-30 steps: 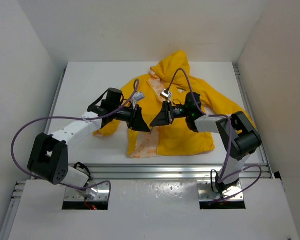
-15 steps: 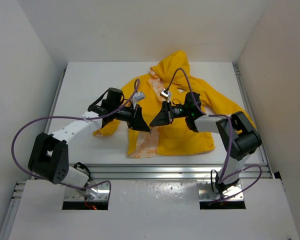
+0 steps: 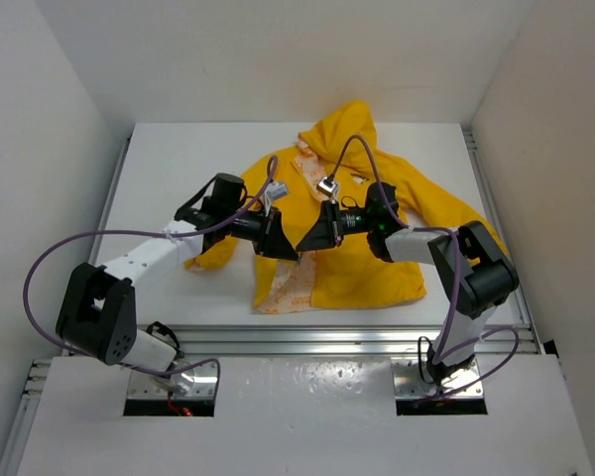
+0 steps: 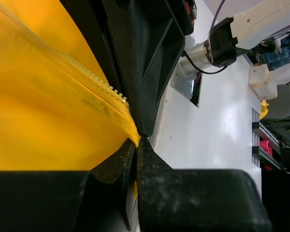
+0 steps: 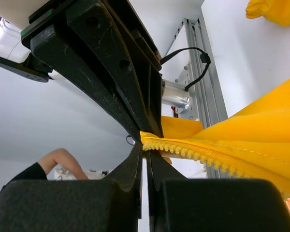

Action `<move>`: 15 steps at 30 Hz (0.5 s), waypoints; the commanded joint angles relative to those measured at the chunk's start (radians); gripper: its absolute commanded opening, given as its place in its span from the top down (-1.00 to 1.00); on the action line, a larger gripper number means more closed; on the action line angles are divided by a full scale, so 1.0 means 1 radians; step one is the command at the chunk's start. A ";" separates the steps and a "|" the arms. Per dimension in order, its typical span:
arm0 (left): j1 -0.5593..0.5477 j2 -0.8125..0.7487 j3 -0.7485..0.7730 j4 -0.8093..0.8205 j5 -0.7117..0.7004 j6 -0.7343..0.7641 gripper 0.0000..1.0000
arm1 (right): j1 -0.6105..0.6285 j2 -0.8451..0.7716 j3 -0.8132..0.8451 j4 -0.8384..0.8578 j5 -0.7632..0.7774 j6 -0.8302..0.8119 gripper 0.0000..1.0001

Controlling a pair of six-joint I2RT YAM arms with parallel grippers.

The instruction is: Zip up the jacket

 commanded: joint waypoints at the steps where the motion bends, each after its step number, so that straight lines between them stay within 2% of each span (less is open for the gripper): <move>1: -0.011 0.001 0.030 0.042 0.045 0.001 0.83 | 0.006 -0.022 0.037 0.032 -0.016 -0.025 0.99; 3: -0.011 -0.008 0.030 0.042 0.045 0.001 0.94 | 0.009 -0.023 0.037 0.026 -0.018 -0.035 0.99; 7: -0.011 -0.029 0.019 0.061 0.035 -0.008 1.00 | 0.006 -0.026 0.031 0.001 -0.018 -0.051 0.94; 9: -0.011 -0.065 0.004 0.089 0.010 -0.019 1.00 | -0.007 -0.037 0.034 -0.046 -0.019 -0.096 0.47; 10: -0.011 -0.080 -0.019 0.101 -0.005 -0.029 1.00 | -0.009 -0.043 0.040 -0.065 -0.021 -0.113 0.07; 12: -0.011 -0.126 -0.045 0.133 -0.051 -0.040 1.00 | -0.044 -0.080 0.066 -0.202 -0.013 -0.208 -0.22; 13: -0.011 -0.138 -0.071 0.134 -0.074 -0.052 1.00 | -0.053 -0.091 0.080 -0.271 -0.010 -0.308 -0.29; 14: -0.011 -0.149 -0.084 0.144 -0.105 -0.052 1.00 | -0.095 -0.130 0.129 -0.563 -0.003 -0.551 -0.29; 15: -0.011 -0.149 -0.093 0.144 -0.119 -0.052 1.00 | -0.106 -0.144 0.154 -0.676 0.019 -0.640 -0.29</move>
